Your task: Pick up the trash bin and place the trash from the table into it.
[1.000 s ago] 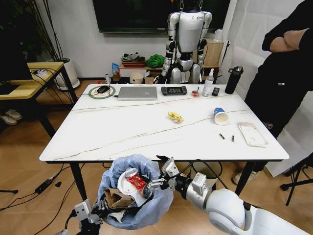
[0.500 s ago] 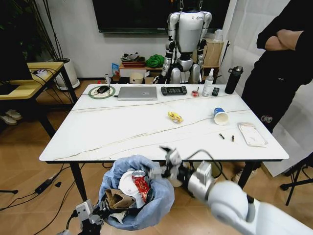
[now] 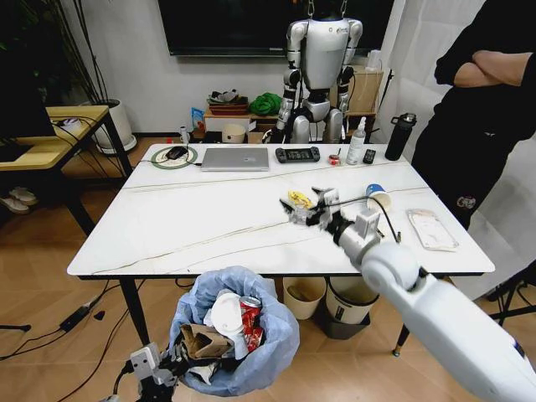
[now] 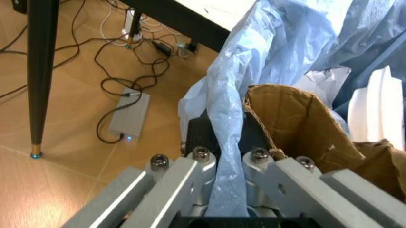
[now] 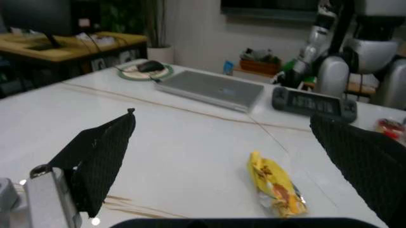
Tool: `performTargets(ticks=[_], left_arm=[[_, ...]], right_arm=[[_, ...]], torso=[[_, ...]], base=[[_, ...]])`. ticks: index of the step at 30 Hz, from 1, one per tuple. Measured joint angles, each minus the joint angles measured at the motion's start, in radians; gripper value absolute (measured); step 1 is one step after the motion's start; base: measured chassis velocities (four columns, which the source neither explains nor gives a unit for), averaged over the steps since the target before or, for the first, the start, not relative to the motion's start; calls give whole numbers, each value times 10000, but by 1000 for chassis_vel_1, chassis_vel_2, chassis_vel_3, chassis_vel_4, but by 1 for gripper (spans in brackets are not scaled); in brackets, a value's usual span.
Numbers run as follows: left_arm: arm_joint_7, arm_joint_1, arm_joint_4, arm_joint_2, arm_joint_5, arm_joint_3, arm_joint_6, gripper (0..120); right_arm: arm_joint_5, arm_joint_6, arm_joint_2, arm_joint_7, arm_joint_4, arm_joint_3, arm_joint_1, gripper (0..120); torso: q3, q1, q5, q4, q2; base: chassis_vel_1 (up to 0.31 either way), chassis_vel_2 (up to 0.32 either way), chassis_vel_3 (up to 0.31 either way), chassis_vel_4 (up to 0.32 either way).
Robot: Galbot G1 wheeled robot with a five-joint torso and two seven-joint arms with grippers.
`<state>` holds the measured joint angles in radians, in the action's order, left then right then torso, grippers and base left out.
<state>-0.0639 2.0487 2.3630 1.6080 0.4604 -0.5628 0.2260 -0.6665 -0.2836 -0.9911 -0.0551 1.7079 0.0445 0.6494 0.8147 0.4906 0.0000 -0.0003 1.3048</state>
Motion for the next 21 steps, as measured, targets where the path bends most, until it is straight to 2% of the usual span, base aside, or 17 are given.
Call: performTargets(ticks=[6, 10, 21], left_arm=[[15, 146, 155, 1, -36, -113, -37, 0], [16, 147, 161, 2, -55, -135, -44, 0], [25, 147, 160, 1, -83, -133, -81, 0]], right_arm=[[964, -345, -1616, 344, -2844, 252, -993, 100], [1205, -303, -2137, 526, -3600, 389, -1188, 100], [1738, -55, -2475, 688, -4989, 529, -1566, 100]], torso=[[0, 1, 0, 1, 0], [0, 0, 0, 6, 0], [-1, -1, 0, 0, 0]], base=[[0, 0, 0, 0], [0, 0, 0, 0], [0, 0, 0, 0]])
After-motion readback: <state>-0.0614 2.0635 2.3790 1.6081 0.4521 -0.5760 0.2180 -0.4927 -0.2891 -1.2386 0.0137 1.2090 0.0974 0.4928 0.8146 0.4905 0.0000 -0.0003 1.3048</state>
